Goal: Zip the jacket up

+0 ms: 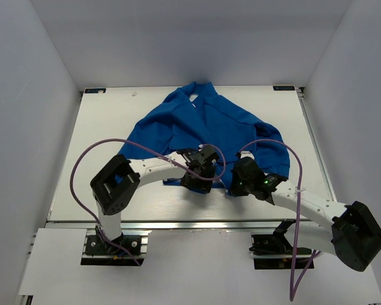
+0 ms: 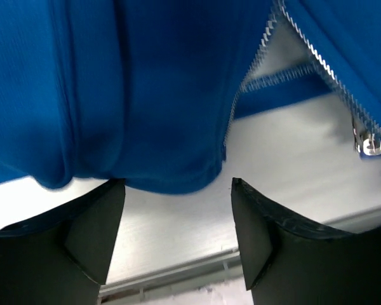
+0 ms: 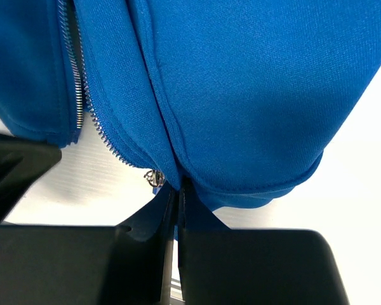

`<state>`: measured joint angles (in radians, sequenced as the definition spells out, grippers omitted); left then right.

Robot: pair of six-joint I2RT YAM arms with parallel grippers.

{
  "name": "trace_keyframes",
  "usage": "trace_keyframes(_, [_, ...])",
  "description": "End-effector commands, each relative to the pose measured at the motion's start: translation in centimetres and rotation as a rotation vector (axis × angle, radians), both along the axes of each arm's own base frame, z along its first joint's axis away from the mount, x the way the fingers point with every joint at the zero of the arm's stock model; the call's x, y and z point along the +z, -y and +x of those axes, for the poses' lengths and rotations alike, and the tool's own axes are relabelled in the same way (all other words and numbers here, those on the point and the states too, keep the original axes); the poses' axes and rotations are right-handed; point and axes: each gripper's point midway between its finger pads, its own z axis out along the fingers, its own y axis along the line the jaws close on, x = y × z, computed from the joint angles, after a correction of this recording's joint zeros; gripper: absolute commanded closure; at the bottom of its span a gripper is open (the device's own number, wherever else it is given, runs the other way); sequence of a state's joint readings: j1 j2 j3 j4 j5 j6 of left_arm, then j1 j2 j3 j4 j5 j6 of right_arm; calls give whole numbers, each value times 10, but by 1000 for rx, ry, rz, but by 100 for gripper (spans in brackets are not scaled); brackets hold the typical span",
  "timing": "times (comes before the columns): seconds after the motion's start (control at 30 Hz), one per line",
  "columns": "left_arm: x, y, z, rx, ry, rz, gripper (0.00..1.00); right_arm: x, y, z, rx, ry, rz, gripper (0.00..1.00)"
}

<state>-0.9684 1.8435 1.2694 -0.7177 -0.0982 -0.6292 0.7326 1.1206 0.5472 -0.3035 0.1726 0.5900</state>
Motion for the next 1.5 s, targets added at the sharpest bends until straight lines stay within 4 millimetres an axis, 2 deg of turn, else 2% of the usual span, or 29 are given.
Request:
trace_keyframes(0.0, [5,7,18,21,69,11,24,-1,4,0,-29,0,5,100])
trace_keyframes(0.2, [-10,9,18,19,56,23,27,-2,5,-2,-41,-9,5,100])
trace_keyframes(0.4, [-24,3,17,41,50,51,44,-2,8,-2,-51,-7,0,100])
trace_keyframes(0.5, [-27,3,17,43,48,57,58,-4,6,-3,-50,-15,7,100])
trace_keyframes(0.53, [-27,4,18,45,50,50,68,-5,6,-3,-48,-19,7,100])
trace_keyframes(0.63, [-25,8,18,41,47,28,85,-6,5,-4,-43,-20,11,100])
trace_keyframes(0.67, [-23,9,18,41,50,21,99,-5,4,-3,-38,-17,13,100])
trace_keyframes(0.8, [-6,14,21,28,80,-23,100,-2,1,-1,-25,-6,22,100])
trace_keyframes(0.93, [23,20,23,-2,134,-110,100,11,-2,5,-21,23,66,100])
trace_keyframes(0.97, [42,23,22,-8,161,-165,100,14,-3,8,-17,32,83,100])
trace_keyframes(1.07, [70,28,22,-30,219,-271,100,33,-6,21,-5,77,176,100])
trace_keyframes(1.1, [94,28,22,-31,261,-331,100,38,-6,25,0,92,203,100])
trace_keyframes(1.13, [109,31,24,-31,297,-379,100,53,-11,30,22,124,279,100])
trace_keyframes(1.17, [115,27,23,-25,319,-397,100,61,-13,34,28,148,311,100])
trace_keyframes(1.2, [139,23,26,-3,376,-445,100,72,-16,37,40,171,344,100])
trace_keyframes(1.27, [165,22,32,30,449,-518,100,99,-21,47,63,247,423,100])
trace_keyframes(1.3, [178,14,33,59,495,-547,100,112,-25,49,80,278,454,100])
trace_keyframes(1.33, [196,17,37,72,539,-609,100,129,-29,51,102,325,500,100])
trace_keyframes(1.4, [209,11,40,99,592,-648,100,158,-36,56,134,418,572,100])
trace_keyframes(1.43, [228,10,42,115,638,-700,100,172,-37,56,144,454,602,100])
trace_keyframes(1.47, [234,8,45,128,662,-713,100,187,-39,58,150,498,638,100])
